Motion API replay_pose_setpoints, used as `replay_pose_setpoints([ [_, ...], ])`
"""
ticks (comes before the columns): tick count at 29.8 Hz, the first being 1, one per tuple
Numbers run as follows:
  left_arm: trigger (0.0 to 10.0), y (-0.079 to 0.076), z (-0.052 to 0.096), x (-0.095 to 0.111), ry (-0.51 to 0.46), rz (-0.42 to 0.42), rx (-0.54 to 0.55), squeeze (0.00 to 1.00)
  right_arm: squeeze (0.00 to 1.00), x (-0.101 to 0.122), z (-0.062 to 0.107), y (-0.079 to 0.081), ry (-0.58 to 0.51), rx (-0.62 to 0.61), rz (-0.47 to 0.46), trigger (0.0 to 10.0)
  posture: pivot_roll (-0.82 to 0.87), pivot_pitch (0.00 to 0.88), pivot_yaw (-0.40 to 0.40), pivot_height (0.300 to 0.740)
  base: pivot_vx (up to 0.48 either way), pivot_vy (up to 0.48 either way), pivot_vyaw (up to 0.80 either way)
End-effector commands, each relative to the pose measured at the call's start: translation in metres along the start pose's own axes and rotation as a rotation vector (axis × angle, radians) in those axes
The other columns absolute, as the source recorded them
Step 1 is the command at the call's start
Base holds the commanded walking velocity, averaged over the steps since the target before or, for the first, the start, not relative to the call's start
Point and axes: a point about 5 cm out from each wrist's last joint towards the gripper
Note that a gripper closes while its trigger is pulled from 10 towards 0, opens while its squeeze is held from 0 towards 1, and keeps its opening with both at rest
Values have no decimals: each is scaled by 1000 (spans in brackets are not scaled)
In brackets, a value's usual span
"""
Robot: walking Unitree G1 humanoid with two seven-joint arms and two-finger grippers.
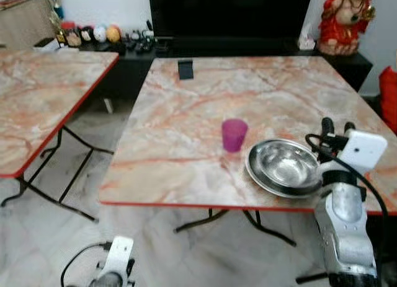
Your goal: Setting the table
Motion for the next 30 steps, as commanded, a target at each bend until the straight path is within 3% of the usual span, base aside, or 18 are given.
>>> replay_pose_setpoints([
  [1,10000,-1,1,-6,27,5,3,0,0,1,-4,2,6,14,26,10000,3,0,-12,740,0,371,0],
  [30,10000,7,-2,4,5,-31,-9,0,0,7,-12,13,-30,2,-4,10000,-5,0,61,740,0,368,44],
])
Point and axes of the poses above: a point about 5 cm out from each wrist's last joint towards the gripper, its own z axis pointing back from the gripper into the wrist, its own x axis along the axis of the wrist's last joint, y = z × x, and after that the axes turned 11 degrees about -z, right-handed
